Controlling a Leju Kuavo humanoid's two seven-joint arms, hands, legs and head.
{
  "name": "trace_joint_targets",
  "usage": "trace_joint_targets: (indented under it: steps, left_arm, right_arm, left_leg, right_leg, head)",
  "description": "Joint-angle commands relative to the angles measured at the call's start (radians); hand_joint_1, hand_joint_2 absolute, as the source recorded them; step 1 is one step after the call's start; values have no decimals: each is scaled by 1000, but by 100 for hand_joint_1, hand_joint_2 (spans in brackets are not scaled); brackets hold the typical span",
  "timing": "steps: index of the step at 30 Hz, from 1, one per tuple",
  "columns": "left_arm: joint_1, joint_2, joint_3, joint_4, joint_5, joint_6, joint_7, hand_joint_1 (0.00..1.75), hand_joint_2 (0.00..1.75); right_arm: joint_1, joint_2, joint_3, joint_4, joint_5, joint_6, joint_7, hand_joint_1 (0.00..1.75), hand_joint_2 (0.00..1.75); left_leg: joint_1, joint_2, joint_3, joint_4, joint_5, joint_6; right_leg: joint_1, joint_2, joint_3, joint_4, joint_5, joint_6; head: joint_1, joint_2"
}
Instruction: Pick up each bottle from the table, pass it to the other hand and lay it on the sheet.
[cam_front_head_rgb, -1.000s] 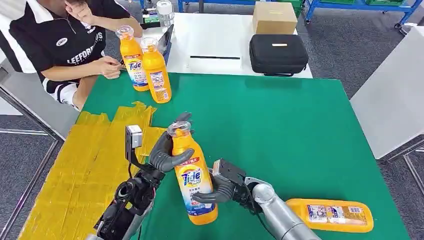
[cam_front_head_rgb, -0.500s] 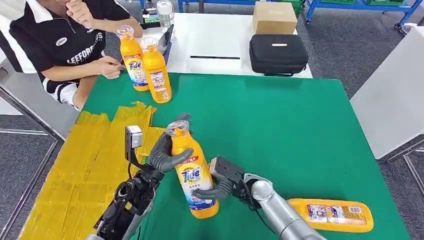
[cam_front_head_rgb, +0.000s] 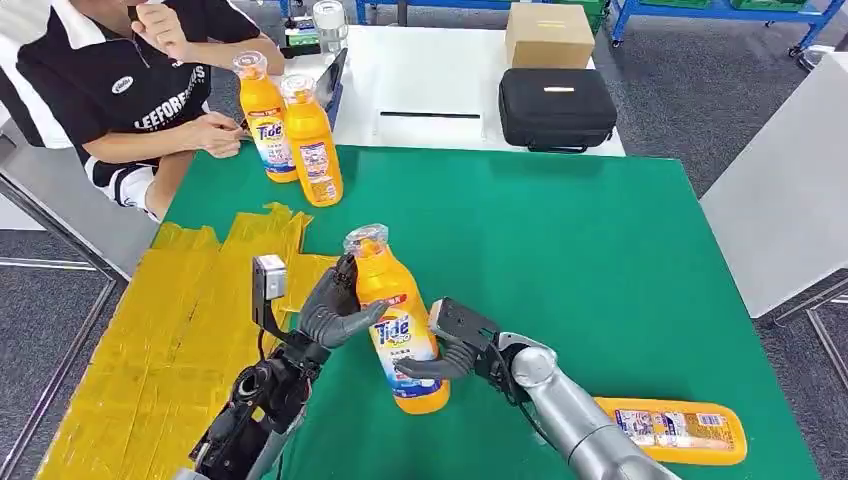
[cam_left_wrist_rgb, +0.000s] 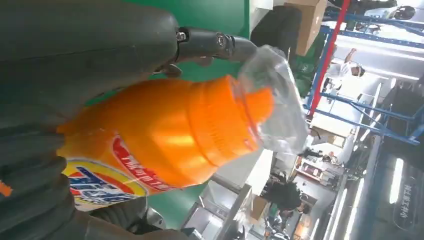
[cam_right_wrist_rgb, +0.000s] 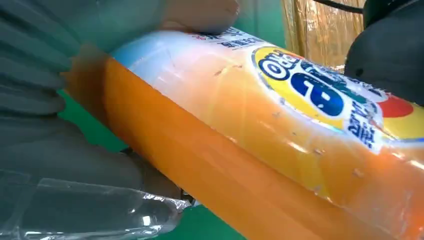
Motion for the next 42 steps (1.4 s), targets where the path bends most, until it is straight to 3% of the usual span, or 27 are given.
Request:
trace_joint_targets:
  steps: [1, 34, 35, 36, 42]
  left_arm:
    - [-40, 2, -10, 75, -6, 4, -4, 0, 175]
    - [-39, 6, -16, 69, -10, -10, -4, 0, 175]
    - [-40, 5, -16, 70, -7, -10, -4, 0, 175]
    - [-40, 5, -15, 68, -5, -9, -6, 169, 175]
    - [-39, 5, -13, 55, 14, -25, -14, 175, 175]
  right_arm:
    - [-35, 6, -8, 54, 0, -15, -18, 175, 175]
    - [-33, 44, 31, 49, -18, 64, -31, 175, 175]
    - [-34, 44, 33, 48, -20, 63, -29, 175, 175]
    - [-33, 45, 34, 47, -21, 61, -26, 175, 175]
    - [-35, 42, 37, 48, -25, 61, -19, 175, 175]
  left_leg:
    - [1, 0, 6, 0, -3, -3]
    - [1, 0, 3, 0, -2, -3]
    - [2, 1, 9, 1, -5, -5]
    - [1, 0, 4, 0, -2, -3]
    - [1, 0, 3, 0, -2, -3]
  right_leg:
    - [1, -2, 6, 0, -3, -1]
    - [1, -1, 4, 0, -2, -1]
    - [2, -1, 9, 1, -4, -2]
    - [0, -1, 4, 0, -2, -1]
    - [1, -1, 3, 0, -2, -1]
  head:
    - [0, 0]
    - [0, 0]
    - [0, 0]
    - [0, 0]
    - [0, 0]
